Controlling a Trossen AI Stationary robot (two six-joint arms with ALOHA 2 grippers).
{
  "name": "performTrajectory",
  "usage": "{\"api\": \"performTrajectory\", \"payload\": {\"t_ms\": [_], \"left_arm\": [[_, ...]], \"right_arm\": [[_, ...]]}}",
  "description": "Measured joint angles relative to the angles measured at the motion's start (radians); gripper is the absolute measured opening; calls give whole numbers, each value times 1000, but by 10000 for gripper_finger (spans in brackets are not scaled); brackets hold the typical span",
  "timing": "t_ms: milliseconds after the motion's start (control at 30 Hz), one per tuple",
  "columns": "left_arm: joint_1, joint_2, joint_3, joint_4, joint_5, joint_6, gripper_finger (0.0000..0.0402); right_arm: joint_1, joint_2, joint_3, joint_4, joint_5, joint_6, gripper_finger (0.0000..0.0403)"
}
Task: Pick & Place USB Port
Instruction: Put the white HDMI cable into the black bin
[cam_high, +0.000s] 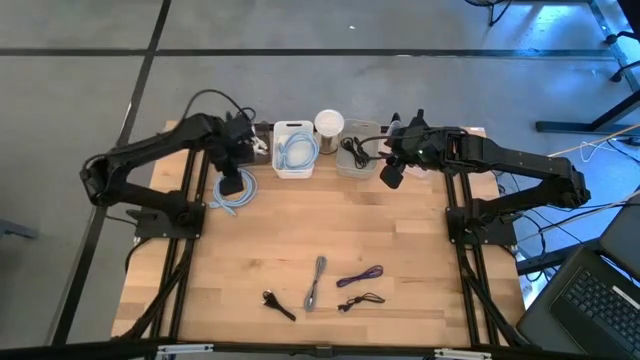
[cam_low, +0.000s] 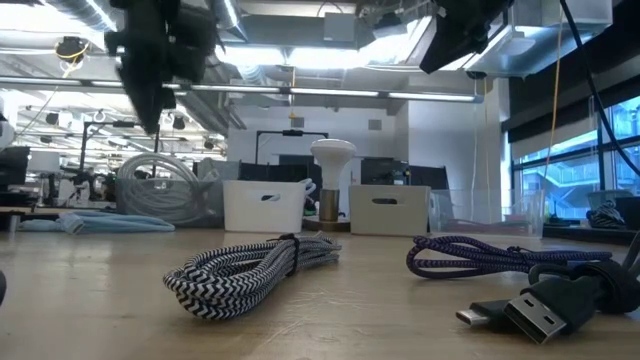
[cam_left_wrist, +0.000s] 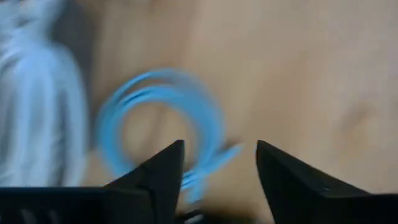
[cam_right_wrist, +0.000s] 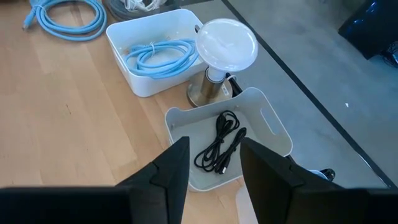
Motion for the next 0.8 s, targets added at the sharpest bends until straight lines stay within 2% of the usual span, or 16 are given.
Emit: {"api": "performTrajectory", "payload": {"t_ms": [67, 133, 233, 300, 500, 667, 800], "left_arm": [[-6, 18, -20, 12, -123, 6, 156], [-2, 30, -34, 37, -169, 23, 114], [12, 47, -44, 105, -146, 62, 38], [24, 60, -44, 140, -124, 75, 12], [73, 116, -44, 172, -137, 108, 2], [115, 151, -44, 173, -282, 132, 1], [168, 164, -44, 198, -309, 171, 1]], "right_arm": [[0, 0, 0, 0, 0, 0, 144], [0, 0, 0, -1, 0, 0, 144], [0, 0, 0, -1, 0, 0, 144], [0, 0, 0, -1, 0, 0, 144], [0, 0, 0, -8, 0, 1, 144], [0, 0, 0, -15, 0, 1, 144], [0, 0, 0, -15, 0, 3, 144]]}}
